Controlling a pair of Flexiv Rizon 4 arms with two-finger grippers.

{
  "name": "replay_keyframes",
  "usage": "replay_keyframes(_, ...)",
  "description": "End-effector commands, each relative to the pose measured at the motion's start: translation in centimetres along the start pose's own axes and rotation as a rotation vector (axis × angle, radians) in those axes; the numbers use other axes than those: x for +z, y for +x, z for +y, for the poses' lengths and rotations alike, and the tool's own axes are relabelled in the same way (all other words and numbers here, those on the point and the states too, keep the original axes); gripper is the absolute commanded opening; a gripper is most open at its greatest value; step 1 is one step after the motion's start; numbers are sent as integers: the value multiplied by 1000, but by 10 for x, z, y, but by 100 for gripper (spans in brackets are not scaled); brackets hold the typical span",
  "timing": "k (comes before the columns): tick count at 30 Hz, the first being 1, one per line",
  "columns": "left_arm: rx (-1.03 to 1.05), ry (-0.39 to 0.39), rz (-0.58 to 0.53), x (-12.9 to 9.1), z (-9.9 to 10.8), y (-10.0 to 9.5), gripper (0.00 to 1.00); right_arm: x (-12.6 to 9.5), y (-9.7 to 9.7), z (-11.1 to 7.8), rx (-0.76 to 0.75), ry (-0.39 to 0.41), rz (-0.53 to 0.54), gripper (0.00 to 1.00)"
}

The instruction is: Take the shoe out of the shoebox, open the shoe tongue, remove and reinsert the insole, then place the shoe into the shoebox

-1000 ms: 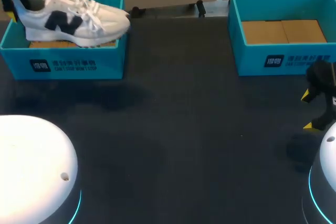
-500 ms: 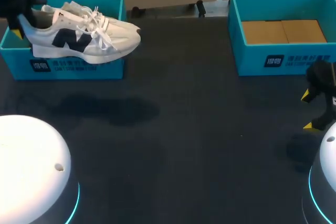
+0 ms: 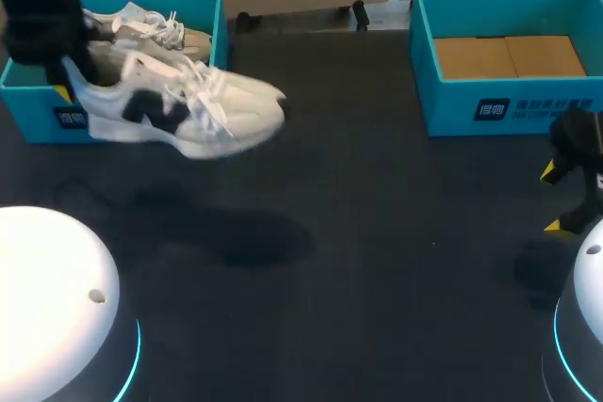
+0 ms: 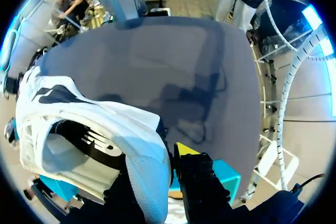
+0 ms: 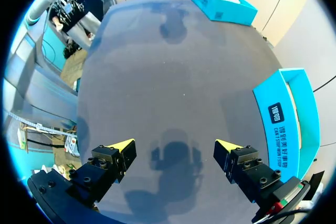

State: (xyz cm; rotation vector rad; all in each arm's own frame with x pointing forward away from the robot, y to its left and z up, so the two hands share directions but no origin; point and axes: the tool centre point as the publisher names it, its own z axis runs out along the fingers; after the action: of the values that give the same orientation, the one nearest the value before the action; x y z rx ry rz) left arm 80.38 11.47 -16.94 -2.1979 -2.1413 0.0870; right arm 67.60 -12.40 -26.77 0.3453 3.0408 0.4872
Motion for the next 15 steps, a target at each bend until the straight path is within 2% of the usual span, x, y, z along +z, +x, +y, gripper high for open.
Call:
replay_keyframes(1,15,7,-4,9,-19,-24,0,1,1,0,1,3,-2,100)
replay_keyframes(2,28,18,-6,10,-24,-29,0,1,1,0,1,3,-2,100)
replay_keyframes(15,28,18,-6,10,-24,-29,0,1,1,0,1,3,-2,100)
